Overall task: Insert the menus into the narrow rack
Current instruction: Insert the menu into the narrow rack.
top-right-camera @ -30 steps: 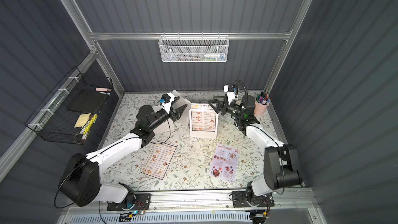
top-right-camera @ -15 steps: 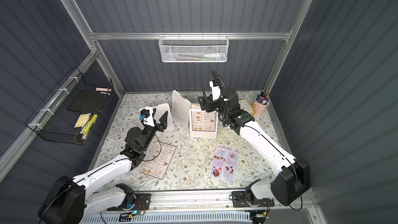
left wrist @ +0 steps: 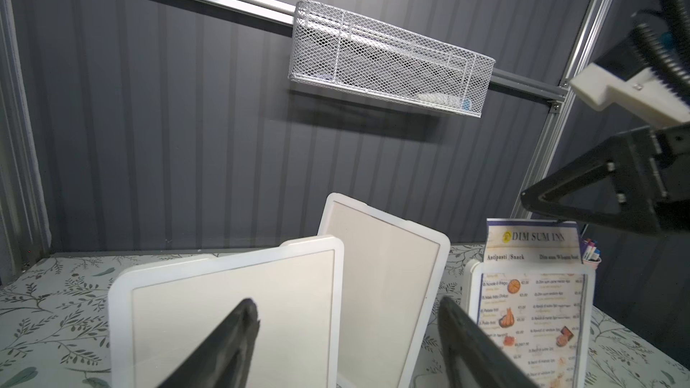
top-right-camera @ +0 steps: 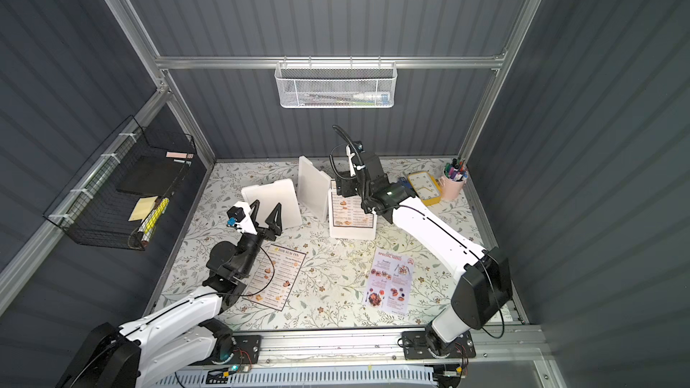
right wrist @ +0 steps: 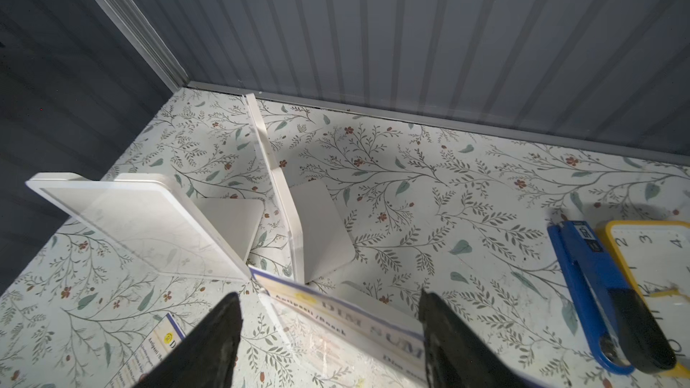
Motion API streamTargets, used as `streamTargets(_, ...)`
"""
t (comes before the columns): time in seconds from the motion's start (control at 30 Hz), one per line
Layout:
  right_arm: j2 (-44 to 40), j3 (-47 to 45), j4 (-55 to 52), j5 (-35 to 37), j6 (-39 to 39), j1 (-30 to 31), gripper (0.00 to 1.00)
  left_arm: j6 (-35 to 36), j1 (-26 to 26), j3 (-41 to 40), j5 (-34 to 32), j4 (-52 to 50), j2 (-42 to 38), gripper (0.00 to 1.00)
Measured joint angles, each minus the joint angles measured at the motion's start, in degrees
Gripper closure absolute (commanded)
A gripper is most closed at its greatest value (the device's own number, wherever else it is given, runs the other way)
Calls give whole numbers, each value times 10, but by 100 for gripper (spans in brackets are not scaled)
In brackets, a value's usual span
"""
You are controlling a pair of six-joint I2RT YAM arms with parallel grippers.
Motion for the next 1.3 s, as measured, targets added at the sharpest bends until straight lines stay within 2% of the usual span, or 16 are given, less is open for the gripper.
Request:
streamTargets(0.2, 6, 0, -12, 30, 1, 0, 24, 0, 0, -1, 8, 26, 16, 22)
streamTargets(0.53, 7, 0, -14, 35, 0, 4, 25, -2, 0, 1, 10, 28, 37, 21)
streamTargets(0.83, 12, 0, -13, 47, 0, 35, 27, -2, 0, 9, 10, 30, 42, 21)
streamTargets(1.3, 8, -49, -3, 85, 0, 46, 24, -2, 0, 9, 10, 30, 42, 21)
